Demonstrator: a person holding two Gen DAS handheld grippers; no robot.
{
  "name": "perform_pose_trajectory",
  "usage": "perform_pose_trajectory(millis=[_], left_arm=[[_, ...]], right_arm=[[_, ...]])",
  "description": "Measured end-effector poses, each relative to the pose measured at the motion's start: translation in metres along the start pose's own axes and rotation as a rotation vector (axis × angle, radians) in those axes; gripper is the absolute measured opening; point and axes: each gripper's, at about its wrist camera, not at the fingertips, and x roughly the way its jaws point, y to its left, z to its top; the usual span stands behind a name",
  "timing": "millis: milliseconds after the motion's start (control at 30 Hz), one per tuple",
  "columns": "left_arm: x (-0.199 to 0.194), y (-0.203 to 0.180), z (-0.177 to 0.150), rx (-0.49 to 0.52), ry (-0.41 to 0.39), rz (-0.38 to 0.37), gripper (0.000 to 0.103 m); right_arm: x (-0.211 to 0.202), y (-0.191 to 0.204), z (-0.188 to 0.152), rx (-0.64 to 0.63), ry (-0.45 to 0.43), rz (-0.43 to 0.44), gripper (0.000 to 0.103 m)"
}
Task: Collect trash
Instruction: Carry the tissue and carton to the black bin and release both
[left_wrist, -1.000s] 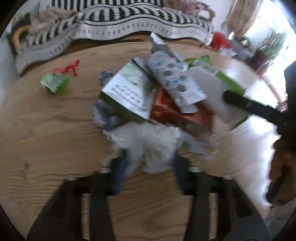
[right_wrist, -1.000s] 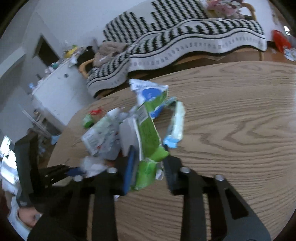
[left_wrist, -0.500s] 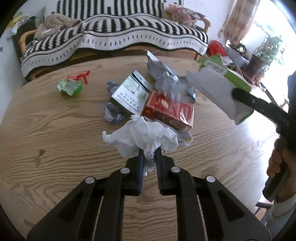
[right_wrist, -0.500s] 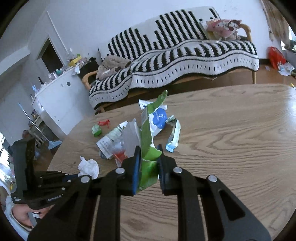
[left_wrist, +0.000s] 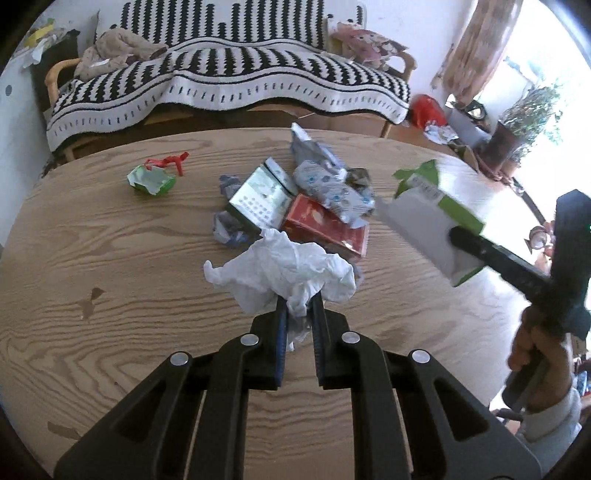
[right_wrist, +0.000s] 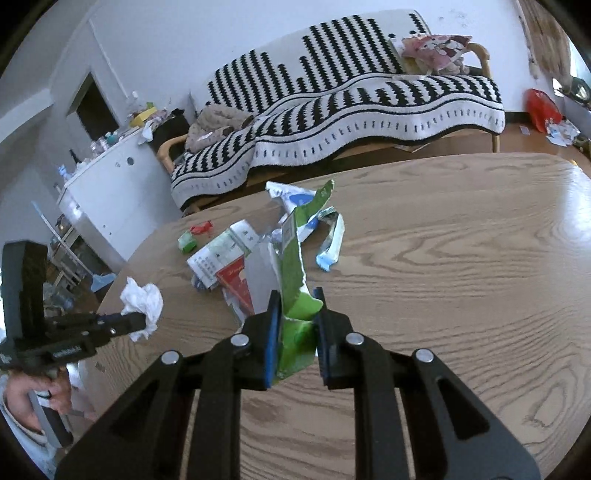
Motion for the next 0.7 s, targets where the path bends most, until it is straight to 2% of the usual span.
perform_pose_trajectory(millis=[167, 400, 600, 700], left_arm=[[-0.009, -0.014, -0.009, 0.019, 0.004, -0.038, 0.011], [-0.041, -0.058, -0.016, 0.087, -0.047, -0.081, 0.011], [-0.066, -0.126, -0.034, 0.169, -0.074, -0.185, 0.011], [-0.058, -0.179, -0.059, 0.245, -0.01, -0.275, 0.011]], right_arm=[[-0.015, -0.008, -0.02, 0.043, 0.014, 0.002, 0.018], [-0.094, -0.008, -0.017, 0.04, -0.099, -0.044, 0.018], [-0.189, -0.029, -0.038, 0.026, -0.171, -0.178, 0.018], [-0.234, -0.051, -0.064, 0.07, -0.183, -0.223, 0.018]])
